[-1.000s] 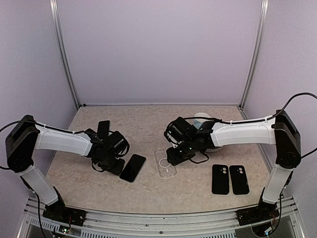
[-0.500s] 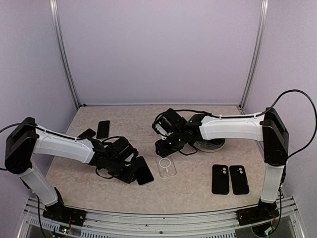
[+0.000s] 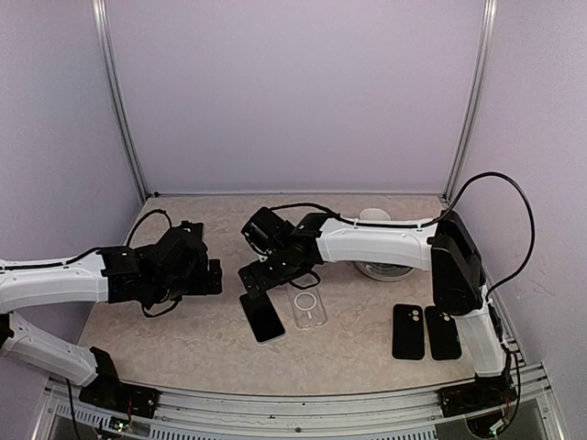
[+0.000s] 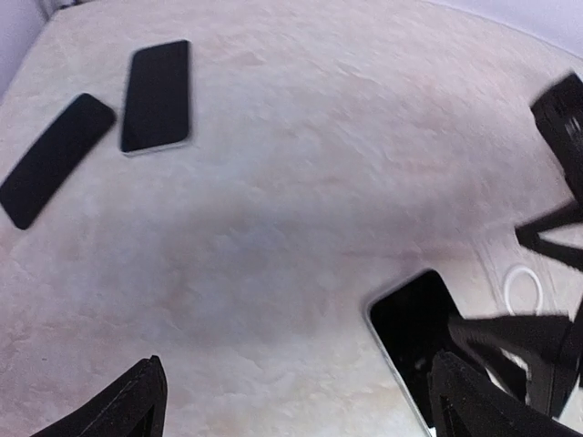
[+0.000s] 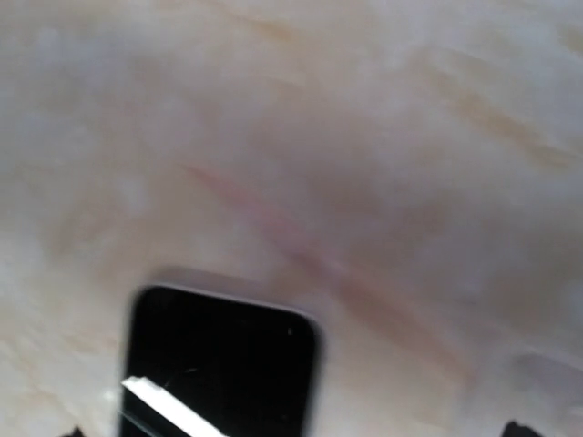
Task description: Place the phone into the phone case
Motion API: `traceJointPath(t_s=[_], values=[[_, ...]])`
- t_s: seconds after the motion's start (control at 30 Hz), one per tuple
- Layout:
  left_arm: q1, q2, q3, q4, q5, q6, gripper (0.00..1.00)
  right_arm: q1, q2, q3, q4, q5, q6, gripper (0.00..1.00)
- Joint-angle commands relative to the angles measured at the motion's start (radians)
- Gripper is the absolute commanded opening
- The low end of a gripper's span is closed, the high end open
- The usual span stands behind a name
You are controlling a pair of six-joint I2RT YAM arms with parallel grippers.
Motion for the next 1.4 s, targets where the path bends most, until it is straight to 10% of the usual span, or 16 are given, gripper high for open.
traceJointPath(t_s=[0.0, 1.37], values=[[0.064, -0.008, 0.053, -0.111, -0.228, -0.075, 0.99, 0.030, 0.088, 0.141, -0.136, 0.015, 0.123, 0.99], [0.198, -0.007, 0.040, 0.010, 0.023, 0.149, 0.99, 0.107, 0.332, 0.345, -0.465, 0.003, 0.183, 0.92]])
